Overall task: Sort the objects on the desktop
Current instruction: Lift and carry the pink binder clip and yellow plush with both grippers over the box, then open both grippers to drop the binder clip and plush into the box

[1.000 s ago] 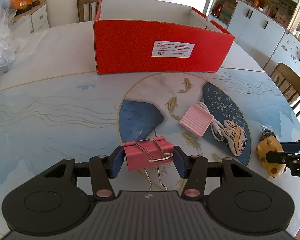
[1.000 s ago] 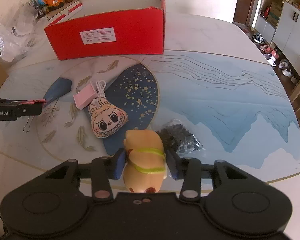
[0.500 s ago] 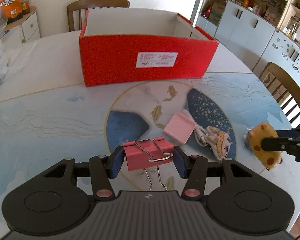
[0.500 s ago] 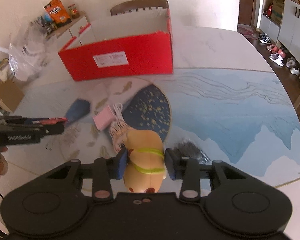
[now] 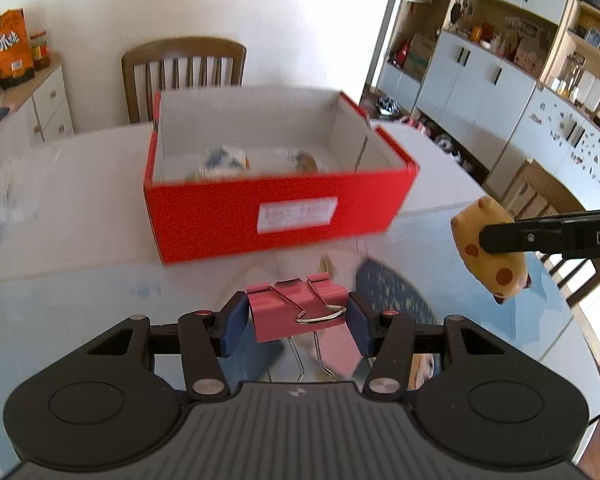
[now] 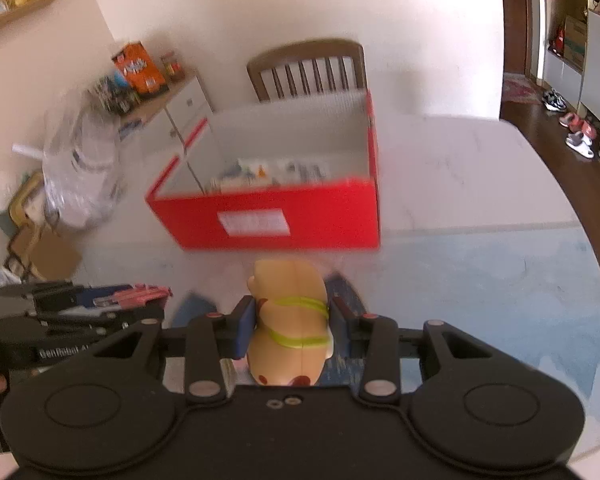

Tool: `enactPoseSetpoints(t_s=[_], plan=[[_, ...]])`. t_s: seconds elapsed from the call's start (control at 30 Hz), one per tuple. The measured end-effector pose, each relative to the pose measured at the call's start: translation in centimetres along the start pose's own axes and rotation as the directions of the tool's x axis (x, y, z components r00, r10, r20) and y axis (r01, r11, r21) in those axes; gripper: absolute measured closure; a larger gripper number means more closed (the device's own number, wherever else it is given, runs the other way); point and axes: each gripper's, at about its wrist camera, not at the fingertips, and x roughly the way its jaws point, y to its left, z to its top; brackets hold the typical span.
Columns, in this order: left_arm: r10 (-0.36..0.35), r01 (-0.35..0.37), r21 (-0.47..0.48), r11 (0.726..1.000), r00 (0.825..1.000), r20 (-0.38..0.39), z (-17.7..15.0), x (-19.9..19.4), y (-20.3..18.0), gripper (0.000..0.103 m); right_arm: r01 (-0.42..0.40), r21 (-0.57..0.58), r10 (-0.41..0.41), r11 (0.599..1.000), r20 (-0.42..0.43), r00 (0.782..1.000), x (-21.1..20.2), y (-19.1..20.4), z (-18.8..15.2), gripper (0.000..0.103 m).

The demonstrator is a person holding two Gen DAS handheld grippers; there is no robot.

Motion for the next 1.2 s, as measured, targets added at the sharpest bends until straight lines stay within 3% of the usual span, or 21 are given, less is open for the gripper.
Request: enactPoseSetpoints(t_s=[0.27, 0.63, 1.2], plan=[[0.033, -0.036, 0.047, 0.998, 0.998, 0.052, 5.0, 1.1, 0.4, 0.051, -0.007, -0.054, 0.009, 0.998, 0.029, 1.000, 2.3, 0.5, 5.3, 0.064], [0.070, -0.074, 0.073, 0.995, 0.996, 0.049, 10.3, 4.8, 1.6, 0.051, -0.003, -0.077, 0.006, 0.997, 0.037, 0.999, 6.8, 0.8, 10.0, 0.064], [0.103, -0.100, 0.095, 0.990, 0.994, -0.027, 14.0, 12.1, 3.1, 0.051, 0.069, -0.094, -0.070, 0.993, -0.006, 0.998, 15.4, 0.4, 14.5, 0.064]])
